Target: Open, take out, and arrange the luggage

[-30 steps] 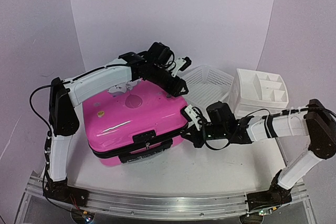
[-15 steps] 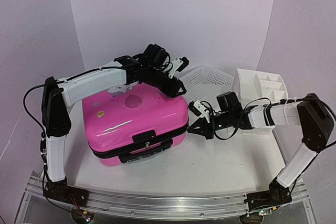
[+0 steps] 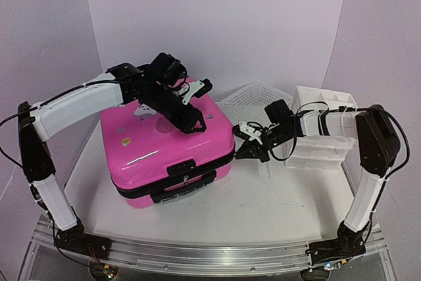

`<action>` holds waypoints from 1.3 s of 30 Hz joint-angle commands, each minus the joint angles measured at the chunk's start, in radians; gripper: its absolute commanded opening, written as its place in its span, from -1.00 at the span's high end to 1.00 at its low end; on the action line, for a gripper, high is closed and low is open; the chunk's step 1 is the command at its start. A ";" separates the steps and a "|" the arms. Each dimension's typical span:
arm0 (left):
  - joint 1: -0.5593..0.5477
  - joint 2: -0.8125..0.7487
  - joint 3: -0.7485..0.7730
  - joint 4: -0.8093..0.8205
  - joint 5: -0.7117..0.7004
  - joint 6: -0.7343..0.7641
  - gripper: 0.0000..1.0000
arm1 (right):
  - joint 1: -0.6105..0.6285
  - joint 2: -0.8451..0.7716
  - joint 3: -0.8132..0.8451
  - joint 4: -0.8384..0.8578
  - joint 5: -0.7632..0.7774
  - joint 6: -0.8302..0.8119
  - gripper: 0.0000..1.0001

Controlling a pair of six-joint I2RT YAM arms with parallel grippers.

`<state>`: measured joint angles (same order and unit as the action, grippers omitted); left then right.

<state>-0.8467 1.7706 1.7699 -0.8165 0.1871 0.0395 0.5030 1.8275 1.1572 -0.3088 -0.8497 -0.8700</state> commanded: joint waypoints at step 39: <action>-0.027 0.096 0.005 -0.297 -0.560 0.026 -0.61 | 0.401 -0.128 -0.169 0.436 0.358 0.579 1.00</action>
<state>-0.9031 1.9057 1.8153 -0.7841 -0.2577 0.1650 0.9333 1.7882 1.0058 0.1059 -0.5251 -0.3058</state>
